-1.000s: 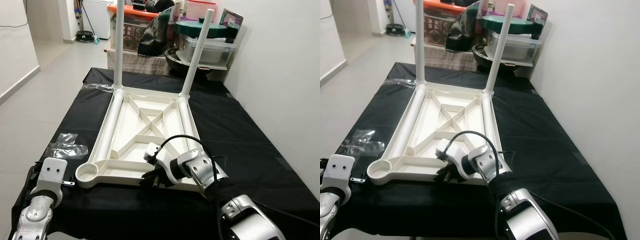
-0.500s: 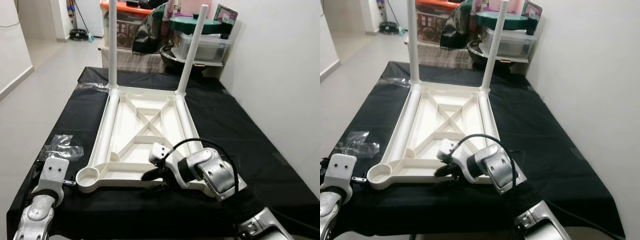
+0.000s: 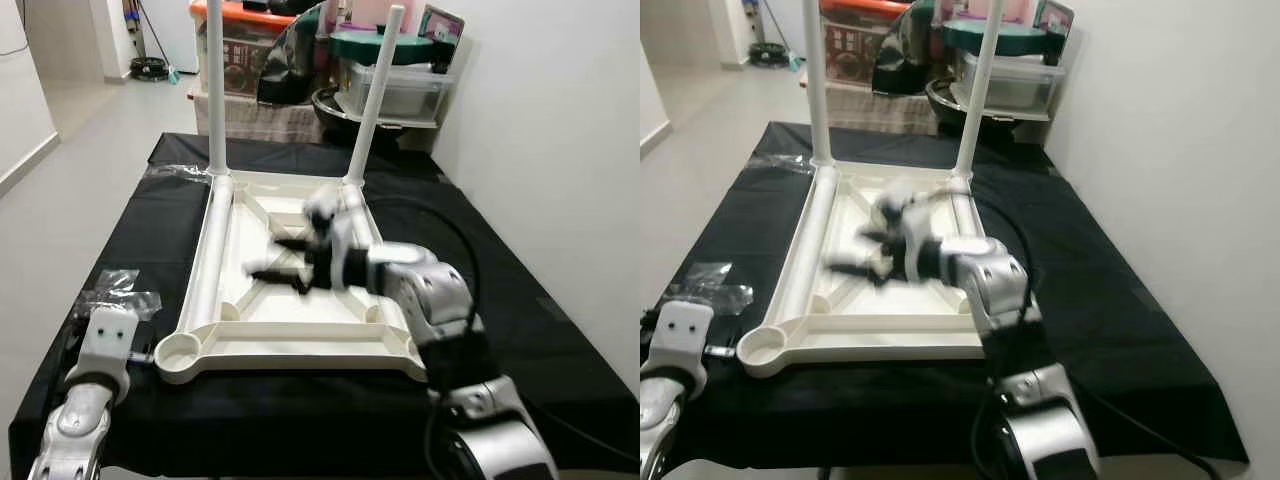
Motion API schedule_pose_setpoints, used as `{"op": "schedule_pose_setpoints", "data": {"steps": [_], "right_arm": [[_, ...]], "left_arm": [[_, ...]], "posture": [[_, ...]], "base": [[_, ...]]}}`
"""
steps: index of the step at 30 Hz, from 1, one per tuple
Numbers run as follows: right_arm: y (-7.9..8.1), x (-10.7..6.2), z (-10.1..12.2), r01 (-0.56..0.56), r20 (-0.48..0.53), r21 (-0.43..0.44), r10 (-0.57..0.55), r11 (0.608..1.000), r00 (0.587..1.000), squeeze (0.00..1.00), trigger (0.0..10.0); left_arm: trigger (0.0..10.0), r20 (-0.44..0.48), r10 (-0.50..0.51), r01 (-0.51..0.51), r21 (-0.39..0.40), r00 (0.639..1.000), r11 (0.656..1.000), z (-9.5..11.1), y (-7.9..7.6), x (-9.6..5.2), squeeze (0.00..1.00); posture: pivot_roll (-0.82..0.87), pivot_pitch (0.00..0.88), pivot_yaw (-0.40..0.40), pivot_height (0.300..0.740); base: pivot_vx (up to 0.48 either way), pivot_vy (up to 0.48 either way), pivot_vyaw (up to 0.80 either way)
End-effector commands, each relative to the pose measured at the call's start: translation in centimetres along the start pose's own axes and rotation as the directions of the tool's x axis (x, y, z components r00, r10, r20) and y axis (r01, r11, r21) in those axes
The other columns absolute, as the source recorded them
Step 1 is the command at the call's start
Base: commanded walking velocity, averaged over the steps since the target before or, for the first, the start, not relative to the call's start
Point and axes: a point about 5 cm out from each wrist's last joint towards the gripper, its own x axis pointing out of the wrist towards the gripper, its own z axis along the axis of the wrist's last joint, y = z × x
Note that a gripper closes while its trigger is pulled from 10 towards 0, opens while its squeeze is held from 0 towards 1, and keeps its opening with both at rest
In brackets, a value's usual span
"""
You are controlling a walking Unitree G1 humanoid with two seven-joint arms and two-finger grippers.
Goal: Building children table
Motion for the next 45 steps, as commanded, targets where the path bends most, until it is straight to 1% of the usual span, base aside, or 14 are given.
{"op": "schedule_pose_setpoints", "data": {"steps": [1, 2, 6, 9, 11, 14, 17, 18, 20, 25, 35, 38, 41, 45], "right_arm": [[-1.4, -0.5, -1.1, 0.11, -0.007, 0.044, -0.109, 0.993, 0.994, 0.72, 10.0], [-1.7, -0.4, -2.1, 0.214, 0.01, 0.057, -0.215, 0.975, 0.977, 0.0, 10.0], [-1.4, -0.3, -3.2, 0.271, 0.007, 0.047, -0.272, 0.961, 0.962, 0.0, 10.0], [-0.5, 0.0, -4.7, 0.295, -0.015, 0.095, -0.295, 0.951, 0.955, 0.0, 10.0], [-0.5, 0.0, -4.9, 0.304, -0.019, 0.104, -0.304, 0.947, 0.953, 0.0, 10.0], [-0.7, 0.1, -5.6, 0.366, -0.029, 0.114, -0.365, 0.924, 0.931, 0.0, 10.0], [-1.3, 0.4, -5.7, 0.446, -0.013, 0.143, -0.449, 0.884, 0.894, 0.0, 10.0], [-1.3, 0.4, -5.7, 0.446, -0.013, 0.143, -0.449, 0.884, 0.894, 0.0, 10.0], [-1.6, 0.4, -5.6, 0.486, 0.003, 0.15, -0.492, 0.861, 0.87, 0.0, 10.0], [-1.4, 0.6, -5.7, 0.508, 0.009, 0.137, -0.514, 0.85, 0.858, 0.0, 10.0], [-1.5, 0.8, -5.7, 0.544, 0.024, 0.14, -0.552, 0.827, 0.834, 0.0, 10.0], [-1.9, 0.6, -5.6, 0.57, 0.032, 0.149, -0.58, 0.808, 0.814, 0.0, 10.0], [-2.4, 0.2, -5.8, 0.605, 0.033, 0.151, -0.615, 0.782, 0.788, 0.0, 10.0], [-2.5, 0.0, -5.9, 0.614, 0.034, 0.143, -0.624, 0.776, 0.78, 0.0, 10.0]], "left_arm": [[10.0, 0.049, 0.01, -0.009, -0.009, 0.999, 1.0, 0.9, 0.0, 0.1, 0.0], [10.0, 0.117, 0.048, -0.046, -0.018, 0.992, 0.999, 2.3, 0.6, 0.2, 0.0], [10.0, 0.168, 0.089, -0.087, -0.019, 0.982, 0.996, 3.3, 1.1, 0.1, 0.0], [10.0, 0.221, 0.108, -0.108, -0.011, 0.969, 0.994, 4.4, 1.2, 0.0, 0.0], [10.0, 0.228, 0.106, -0.106, -0.014, 0.968, 0.994, 4.5, 1.1, 0.0, 0.0], [10.0, 0.238, 0.062, -0.058, -0.024, 0.969, 0.998, 4.7, 0.0, 0.0, 0.0], [10.0, 0.259, 0.006, 0.008, -0.054, 0.966, 0.998, 5.0, -1.2, -0.1, 0.0], [10.0, 0.259, 0.006, 0.008, -0.054, 0.966, 0.998, 5.0, -1.2, -0.1, 0.0], [10.0, 0.287, -0.053, 0.072, -0.054, 0.957, 0.996, 5.4, -2.5, -0.3, 0.0], [10.0, 0.297, -0.079, 0.1, -0.057, 0.952, 0.993, 5.6, -3.4, -0.4, 0.0], [10.0, 0.299, -0.076, 0.101, -0.067, 0.951, 0.993, 5.6, -3.4, -0.2, 0.0], [10.0, 0.302, -0.077, 0.103, -0.071, 0.95, 0.992, 5.7, -3.5, -0.1, 0.0], [10.0, 0.315, -0.062, 0.102, -0.114, 0.947, 0.988, 6.0, -3.6, -0.1, 0.0], [10.0, 0.32, -0.052, 0.097, -0.128, 0.946, 0.987, 6.0, -3.5, -0.1, 0.0]], "posture": [[0.1, 0.0, -0.128, 0.74], [0.1, 0.0, -0.126, 0.74], [0.1, 0.0, -0.121, 0.74], [0.1, 0.0, -0.12, 0.74], [0.1, 0.0, -0.12, 0.74], [0.1, 0.0, -0.115, 0.74], [0.1, 0.0, -0.115, 0.74], [0.1, 0.0, -0.115, 0.74], [0.1, 0.0, -0.113, 0.74], [0.1, 0.0, -0.113, 0.74], [0.1, 0.0, -0.108, 0.74], [0.1, 0.0, -0.106, 0.74], [0.1, 0.0, -0.103, 0.74], [0.1, 0.0, -0.103, 0.74]], "base": [[0.0, 0.0, 0.0], [0.0, 0.0, 0.0], [0.0, 0.0, 0.0], [0.0, 0.0, 0.0], [0.0, 0.0, 0.0], [0.0, 0.0, 0.0], [0.0, 0.0, 0.0], [0.0, 0.0, 0.0], [0.0, 0.0, 0.0], [0.0, -0.228, 0.0], [0.0, -0.431, 0.0], [0.0, -0.382, 0.0], [0.0, -0.185, 0.0], [0.0, 0.0, 0.0]]}}
